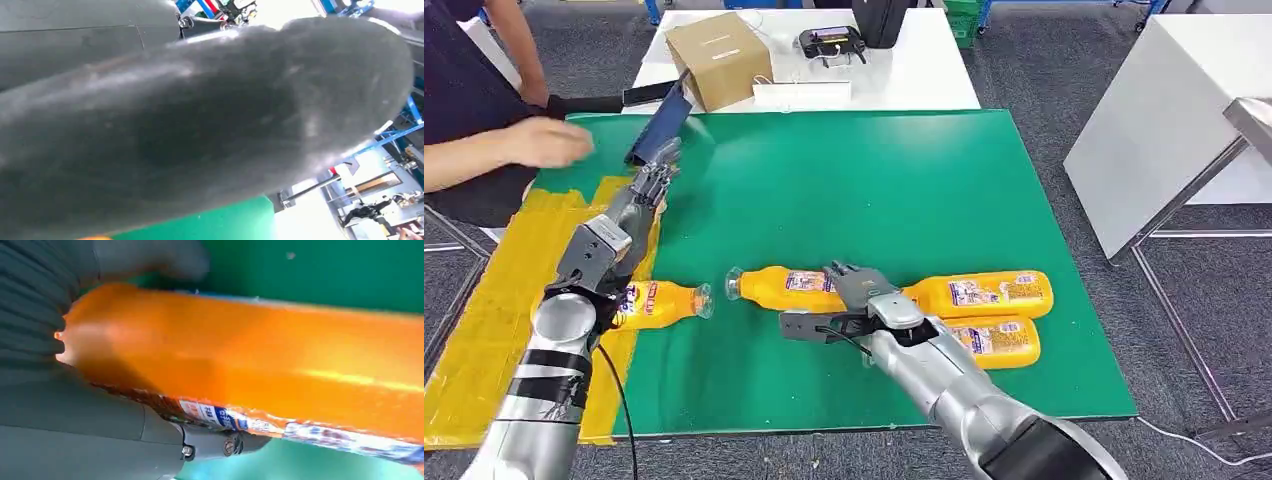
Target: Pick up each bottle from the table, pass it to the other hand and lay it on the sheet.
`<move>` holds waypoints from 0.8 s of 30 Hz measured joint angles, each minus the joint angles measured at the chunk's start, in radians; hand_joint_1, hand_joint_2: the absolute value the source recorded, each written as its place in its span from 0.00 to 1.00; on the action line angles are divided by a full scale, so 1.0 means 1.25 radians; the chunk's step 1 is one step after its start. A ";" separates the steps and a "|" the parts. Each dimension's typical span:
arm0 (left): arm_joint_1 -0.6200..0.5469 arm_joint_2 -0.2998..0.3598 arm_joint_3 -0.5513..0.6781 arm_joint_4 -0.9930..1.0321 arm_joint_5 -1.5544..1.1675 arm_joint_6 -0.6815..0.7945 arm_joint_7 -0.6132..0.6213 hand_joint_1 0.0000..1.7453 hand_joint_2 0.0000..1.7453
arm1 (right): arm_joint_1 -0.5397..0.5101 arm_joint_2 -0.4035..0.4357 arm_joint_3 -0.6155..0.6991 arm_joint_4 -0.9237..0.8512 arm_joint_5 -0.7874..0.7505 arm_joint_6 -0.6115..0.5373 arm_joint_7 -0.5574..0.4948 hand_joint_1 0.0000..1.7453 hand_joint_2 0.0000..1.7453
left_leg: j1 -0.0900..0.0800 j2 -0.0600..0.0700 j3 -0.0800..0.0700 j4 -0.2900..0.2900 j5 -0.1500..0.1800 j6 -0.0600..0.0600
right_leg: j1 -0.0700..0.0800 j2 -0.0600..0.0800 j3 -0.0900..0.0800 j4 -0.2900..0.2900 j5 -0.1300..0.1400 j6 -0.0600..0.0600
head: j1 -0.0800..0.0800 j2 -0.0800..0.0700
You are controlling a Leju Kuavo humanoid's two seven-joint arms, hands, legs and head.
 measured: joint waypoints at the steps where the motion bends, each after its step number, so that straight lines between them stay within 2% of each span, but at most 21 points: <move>1: 0.000 0.000 0.000 0.000 0.001 0.001 0.000 0.00 0.00 | -0.003 -0.002 -0.007 0.010 0.002 0.002 0.001 1.00 1.00 | 0.000 0.000 0.000 0.000 0.000 0.000 | 0.000 0.000 0.001 0.000 0.000 0.000 | 0.001 0.000; 24: -0.001 -0.001 -0.001 0.000 0.002 0.002 0.000 0.00 0.00 | -0.018 -0.010 -0.031 0.048 0.002 0.007 0.002 1.00 1.00 | 0.000 0.000 0.004 0.000 0.000 0.000 | 0.000 0.000 0.004 0.000 0.000 0.000 | 0.000 0.000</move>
